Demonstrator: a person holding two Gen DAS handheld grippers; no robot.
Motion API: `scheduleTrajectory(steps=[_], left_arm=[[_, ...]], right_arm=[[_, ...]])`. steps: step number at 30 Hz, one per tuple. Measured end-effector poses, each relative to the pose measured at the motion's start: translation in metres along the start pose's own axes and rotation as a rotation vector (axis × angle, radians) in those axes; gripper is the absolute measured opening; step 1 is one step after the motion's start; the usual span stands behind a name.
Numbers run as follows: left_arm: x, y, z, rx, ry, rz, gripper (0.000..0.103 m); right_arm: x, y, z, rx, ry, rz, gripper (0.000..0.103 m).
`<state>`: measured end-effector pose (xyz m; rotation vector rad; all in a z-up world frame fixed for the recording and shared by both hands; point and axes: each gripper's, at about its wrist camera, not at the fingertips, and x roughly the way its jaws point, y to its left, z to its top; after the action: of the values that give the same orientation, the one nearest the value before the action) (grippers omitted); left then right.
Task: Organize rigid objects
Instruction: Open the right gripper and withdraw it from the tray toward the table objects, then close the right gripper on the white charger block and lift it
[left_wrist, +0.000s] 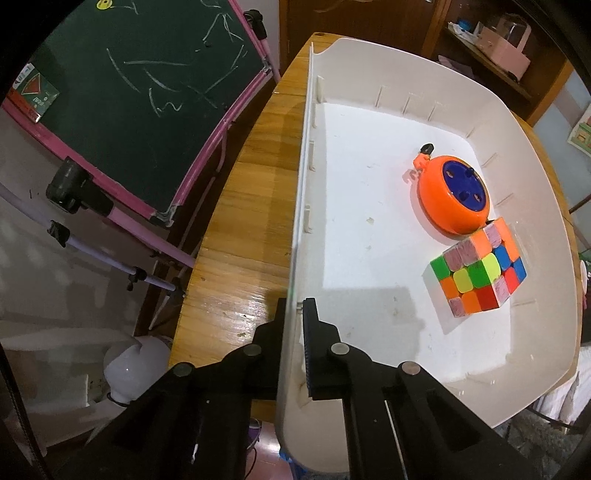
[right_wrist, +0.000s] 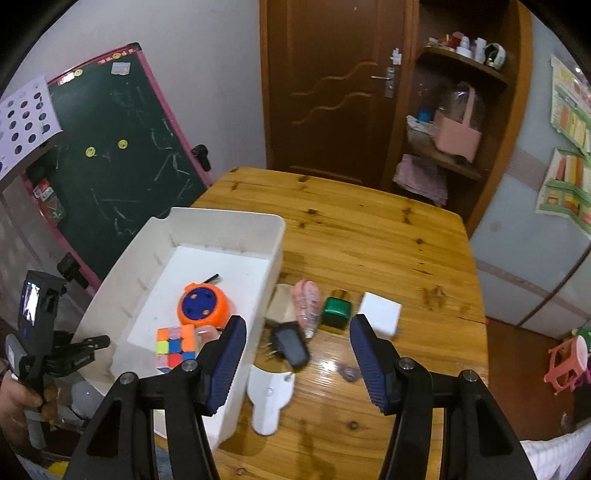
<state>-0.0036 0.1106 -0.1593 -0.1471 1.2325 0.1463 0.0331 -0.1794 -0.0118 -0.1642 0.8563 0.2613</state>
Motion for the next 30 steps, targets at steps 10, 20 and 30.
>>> scheduleTrajectory(steps=[10, 20, 30], left_arm=[[0.003, 0.002, -0.001, -0.004, 0.003, -0.005, 0.006], [0.005, 0.002, -0.002, 0.015, 0.017, -0.004, 0.006], [0.009, 0.003, -0.001, 0.018, 0.045, -0.011, 0.006]], right_arm=[[-0.019, -0.02, -0.007, -0.002, -0.089, -0.088, 0.057], [-0.021, -0.056, -0.011, 0.047, -0.068, -0.108, 0.057], [0.024, -0.087, -0.024, 0.125, 0.039, -0.116, 0.057]])
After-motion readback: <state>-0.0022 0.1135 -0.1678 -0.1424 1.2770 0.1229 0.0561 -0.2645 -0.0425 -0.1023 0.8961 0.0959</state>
